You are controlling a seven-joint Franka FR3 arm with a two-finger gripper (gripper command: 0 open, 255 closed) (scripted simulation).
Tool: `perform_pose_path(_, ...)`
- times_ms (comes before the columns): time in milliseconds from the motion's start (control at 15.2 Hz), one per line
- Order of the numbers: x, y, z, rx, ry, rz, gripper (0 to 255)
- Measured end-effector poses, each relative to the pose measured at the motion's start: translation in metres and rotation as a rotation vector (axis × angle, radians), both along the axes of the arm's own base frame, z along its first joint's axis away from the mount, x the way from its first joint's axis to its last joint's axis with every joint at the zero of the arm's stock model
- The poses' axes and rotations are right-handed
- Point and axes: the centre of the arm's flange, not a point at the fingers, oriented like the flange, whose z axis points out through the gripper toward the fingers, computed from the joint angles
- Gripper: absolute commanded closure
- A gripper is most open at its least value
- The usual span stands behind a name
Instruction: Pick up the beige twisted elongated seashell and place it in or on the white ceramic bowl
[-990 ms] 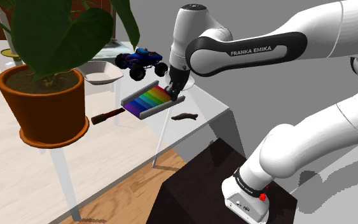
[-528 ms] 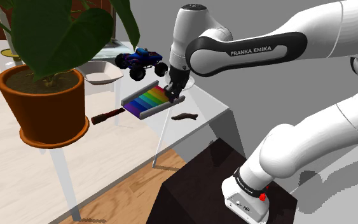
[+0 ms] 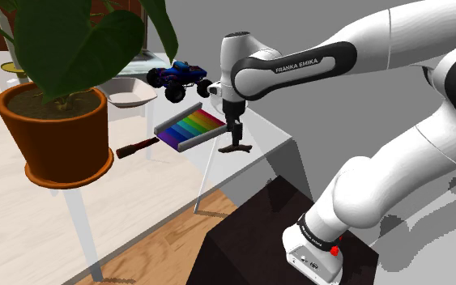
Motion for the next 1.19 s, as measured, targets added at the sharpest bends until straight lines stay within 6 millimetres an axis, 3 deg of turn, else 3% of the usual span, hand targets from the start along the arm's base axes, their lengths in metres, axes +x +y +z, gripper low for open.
perform_pose_path(462,-0.005,-0.011,-0.035,0.009,0.031,0.069,0)
perform_pose_path(858,-0.006,-0.012,-0.040,0.009,0.031,0.069,0)
perform_pose_path(924,-0.006,-0.012,-0.040,0.009,0.031,0.070,255)
perform_pose_path(1188,-0.006,-0.012,-0.040,0.009,0.030,0.070,255)
